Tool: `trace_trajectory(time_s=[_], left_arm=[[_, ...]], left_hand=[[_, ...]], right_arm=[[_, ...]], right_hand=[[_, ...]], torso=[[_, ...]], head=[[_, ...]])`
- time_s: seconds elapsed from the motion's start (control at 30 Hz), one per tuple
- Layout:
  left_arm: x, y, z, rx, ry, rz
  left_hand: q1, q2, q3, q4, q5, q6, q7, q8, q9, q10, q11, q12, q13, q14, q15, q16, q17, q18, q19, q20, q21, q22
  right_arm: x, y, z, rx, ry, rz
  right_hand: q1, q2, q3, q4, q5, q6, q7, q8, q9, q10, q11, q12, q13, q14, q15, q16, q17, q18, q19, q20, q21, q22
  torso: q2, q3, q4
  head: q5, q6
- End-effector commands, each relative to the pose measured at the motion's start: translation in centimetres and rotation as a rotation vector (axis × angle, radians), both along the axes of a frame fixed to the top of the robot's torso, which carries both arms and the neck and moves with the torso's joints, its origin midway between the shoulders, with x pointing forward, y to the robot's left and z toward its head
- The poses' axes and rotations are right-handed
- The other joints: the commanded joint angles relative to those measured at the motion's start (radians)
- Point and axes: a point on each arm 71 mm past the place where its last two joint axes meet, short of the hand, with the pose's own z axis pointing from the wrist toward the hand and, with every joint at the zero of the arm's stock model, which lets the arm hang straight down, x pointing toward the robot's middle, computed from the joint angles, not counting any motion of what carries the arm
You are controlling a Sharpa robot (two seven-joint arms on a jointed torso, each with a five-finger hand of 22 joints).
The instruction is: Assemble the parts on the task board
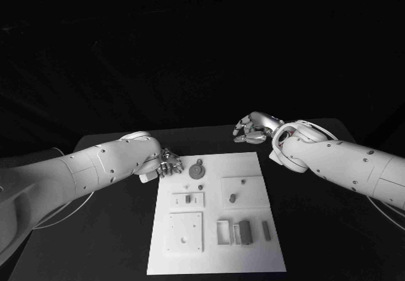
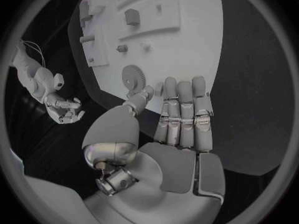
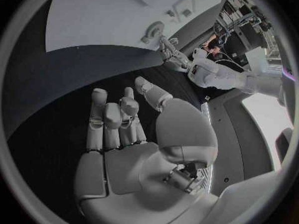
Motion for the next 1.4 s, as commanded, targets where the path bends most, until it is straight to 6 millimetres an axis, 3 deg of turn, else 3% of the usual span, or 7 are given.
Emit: trace_trajectory(time_s=[0.03,0.3,0.47,0.63,0.9,1.07,1.4], left_arm=[[0.0,-0.4,0.0,-0.051,0.002,-0.014],[0.1,-0.4,-0.1,-0.063,0.008,-0.012],[0.1,-0.2,-0.1,-0.066,0.008,-0.006],[0.1,0.1,-0.1,-0.08,0.002,0.016],[-0.2,0.9,-0.1,-0.096,-0.005,0.04],[-2.0,1.9,-0.6,-0.169,0.129,0.084],[-5.9,2.7,-0.8,-0.232,0.213,0.11]], left_hand=[[0.012,0.001,0.001,-0.004,-0.001,0.0,0.005,0.007,-0.001,-0.001,0.001,0.006,-0.002,-0.004,0.001,0.004,-0.002,0.01,0.004,0.0,0.001,0.006],[0.022,0.008,0.0,-0.008,-0.003,-0.008,0.008,0.006,-0.004,-0.004,0.004,0.006,-0.003,-0.007,0.002,0.005,-0.005,0.01,0.003,0.001,-0.001,0.008],[0.056,0.03,0.01,-0.026,-0.002,-0.003,0.006,0.014,-0.005,-0.002,0.002,0.008,-0.003,-0.006,0.002,0.009,-0.008,0.01,0.005,0.001,-0.001,0.01],[0.117,0.042,0.064,-0.027,-0.004,0.042,-0.013,0.051,0.011,0.021,-0.015,0.018,-0.002,0.014,-0.005,0.023,-0.011,0.012,0.026,-0.003,0.007,0.015],[0.151,0.042,0.088,-0.037,-0.003,0.058,-0.023,0.072,0.023,0.044,-0.026,0.029,0.0,0.036,-0.014,0.038,-0.012,0.012,0.046,-0.01,0.02,0.02],[0.156,0.042,0.091,-0.038,-0.003,0.062,-0.026,0.077,0.026,0.052,-0.029,0.031,0.0,0.043,-0.016,0.042,-0.013,0.011,0.051,-0.013,0.025,0.021],[0.157,0.039,0.088,-0.041,-0.002,0.07,-0.033,0.086,0.031,0.074,-0.036,0.042,0.003,0.063,-0.026,0.057,-0.013,0.012,0.069,-0.022,0.041,0.022]], right_arm=[[-0.1,0.2,-0.1,-0.007,0.016,0.017],[-0.2,0.4,-0.1,-0.008,0.023,0.024],[-0.2,0.3,-0.2,-0.009,0.024,0.021],[-0.1,0.3,-0.2,-0.01,0.024,0.02],[-0.1,0.1,-0.2,-0.01,0.024,0.017],[-0.1,-0.2,-0.2,-0.012,0.024,0.012],[-0.2,-0.7,-0.2,-0.014,0.025,0.005]], right_hand=[[-0.006,-0.002,0.001,0.005,0.004,-0.001,0.007,-0.005,-0.001,-0.005,-0.001,-0.001,0.0,0.001,-0.009,-0.005,-0.002,-0.002,-0.003,0.001,-0.006,0.016],[-0.012,-0.004,-0.002,0.008,0.004,-0.001,0.008,-0.005,0.0,-0.005,-0.001,-0.001,0.0,0.001,-0.009,-0.005,-0.002,-0.002,-0.003,0.001,-0.006,0.016],[-0.012,-0.004,-0.002,0.008,0.004,-0.001,0.008,-0.005,0.0,-0.005,-0.001,-0.001,0.0,0.001,-0.009,-0.005,-0.002,-0.002,-0.003,0.002,-0.006,0.016],[-0.013,-0.005,-0.003,0.009,0.004,-0.001,0.008,-0.006,0.0,-0.006,-0.001,-0.001,0.0,0.0,-0.009,-0.005,-0.002,-0.002,-0.004,0.002,-0.006,0.016],[-0.015,-0.006,-0.003,0.01,0.004,-0.001,0.008,-0.006,0.0,-0.006,-0.001,-0.001,0.0,0.0,-0.009,-0.005,-0.002,-0.002,-0.004,0.002,-0.006,0.016],[-0.017,-0.006,-0.004,0.011,0.004,-0.001,0.008,-0.006,0.0,-0.006,-0.001,-0.001,0.0,0.0,-0.009,-0.005,-0.002,-0.002,-0.004,0.002,-0.006,0.016],[-0.019,-0.007,-0.004,0.013,0.004,-0.001,0.008,-0.007,0.0,-0.006,-0.001,-0.001,0.0,0.0,-0.008,-0.005,-0.002,-0.002,-0.004,0.002,-0.006,0.016]], torso=[[0.0,0.0003,0.0004],[-0.001,0.0012,-0.0004],[0.0,0.0005,-0.0006],[0.0,0.0008,-0.0007],[0.0,-0.0012,0.0007],[-0.002,-0.0012,0.001],[-0.003,-0.0025,0.0036]], head=[[-0.001,0.0],[0.004,0.004],[0.004,0.004],[0.004,0.004],[0.002,0.003],[0.004,0.002],[0.004,-0.005]])
